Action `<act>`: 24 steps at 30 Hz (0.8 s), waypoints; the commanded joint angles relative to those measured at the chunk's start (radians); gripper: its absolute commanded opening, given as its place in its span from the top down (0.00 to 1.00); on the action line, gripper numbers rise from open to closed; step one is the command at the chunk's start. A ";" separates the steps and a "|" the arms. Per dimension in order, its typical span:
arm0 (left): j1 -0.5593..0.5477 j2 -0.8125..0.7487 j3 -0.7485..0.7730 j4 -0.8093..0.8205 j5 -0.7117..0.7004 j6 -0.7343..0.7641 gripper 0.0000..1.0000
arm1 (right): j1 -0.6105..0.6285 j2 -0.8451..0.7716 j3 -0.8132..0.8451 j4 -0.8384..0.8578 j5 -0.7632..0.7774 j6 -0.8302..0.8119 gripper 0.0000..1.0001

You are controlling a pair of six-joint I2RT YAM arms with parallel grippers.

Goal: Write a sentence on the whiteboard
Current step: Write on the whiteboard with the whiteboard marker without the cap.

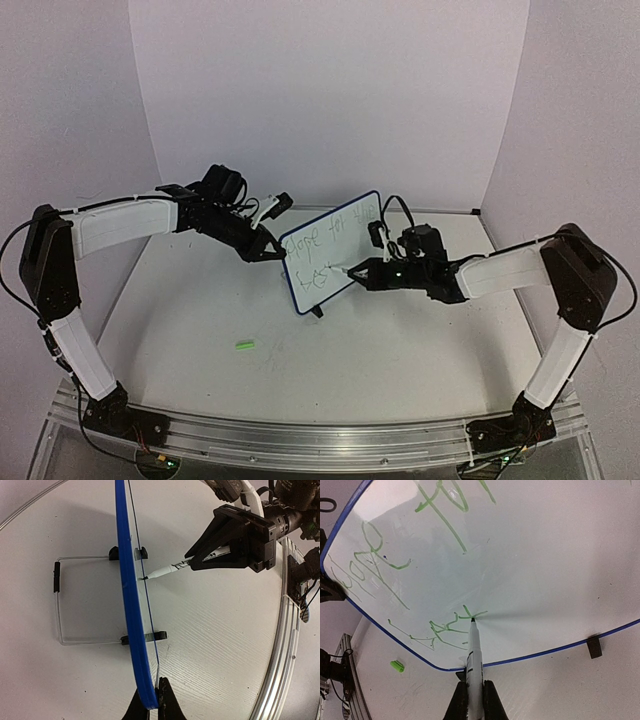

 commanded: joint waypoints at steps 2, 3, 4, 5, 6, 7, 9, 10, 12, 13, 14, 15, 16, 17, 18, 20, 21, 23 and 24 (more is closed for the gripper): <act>-0.013 -0.007 0.006 -0.066 -0.008 0.017 1.00 | -0.002 0.028 -0.022 0.045 0.015 0.005 1.00; -0.013 -0.006 0.006 -0.067 -0.008 0.017 1.00 | -0.002 0.030 -0.025 0.048 0.016 0.007 1.00; -0.013 -0.006 0.006 -0.067 -0.008 0.017 1.00 | -0.002 0.032 -0.027 0.049 0.017 0.008 1.00; -0.013 -0.006 0.006 -0.067 -0.008 0.018 1.00 | -0.002 0.034 -0.028 0.050 0.018 0.009 1.00; -0.014 -0.006 0.006 -0.067 -0.008 0.018 1.00 | -0.002 0.037 -0.029 0.051 0.019 0.010 1.00; -0.014 -0.006 0.006 -0.067 -0.008 0.018 1.00 | -0.002 0.038 -0.031 0.051 0.020 0.012 1.00; -0.013 -0.006 0.006 -0.068 -0.008 0.017 1.00 | -0.002 0.041 -0.034 0.053 0.024 0.013 1.00; -0.013 -0.006 0.006 -0.068 -0.008 0.018 1.00 | -0.003 0.043 -0.035 0.052 0.026 0.013 1.00; -0.013 -0.006 0.006 -0.067 -0.009 0.018 1.00 | -0.002 0.043 -0.036 0.052 0.034 0.012 1.00; -0.013 -0.007 0.006 -0.068 -0.010 0.019 1.00 | -0.003 0.042 -0.035 0.052 0.041 0.011 1.00; -0.013 -0.007 0.006 -0.069 -0.010 0.020 1.00 | -0.003 0.040 -0.035 0.051 0.049 0.012 1.00; -0.013 -0.007 0.006 -0.068 -0.009 0.018 1.00 | -0.003 0.038 -0.035 0.050 0.057 0.013 1.00; -0.013 -0.007 0.006 -0.068 -0.010 0.018 1.00 | -0.003 0.034 -0.035 0.051 0.066 0.013 1.00; -0.013 -0.007 0.006 -0.068 -0.010 0.018 1.00 | -0.002 0.030 -0.036 0.051 0.075 0.014 1.00; -0.013 -0.007 0.006 -0.068 -0.010 0.019 1.00 | -0.002 0.025 -0.036 0.051 0.084 0.015 1.00; -0.013 -0.009 0.006 -0.068 -0.009 0.018 1.00 | -0.003 0.014 -0.038 0.051 0.102 0.014 1.00; -0.013 -0.010 0.006 -0.068 -0.010 0.018 1.00 | -0.003 0.006 -0.041 0.051 0.110 0.014 1.00; -0.014 -0.011 0.006 -0.068 -0.010 0.018 1.00 | -0.003 -0.008 -0.047 0.051 0.122 0.013 1.00; -0.014 -0.012 0.006 -0.068 -0.010 0.018 1.00 | -0.003 -0.016 -0.053 0.051 0.129 0.013 1.00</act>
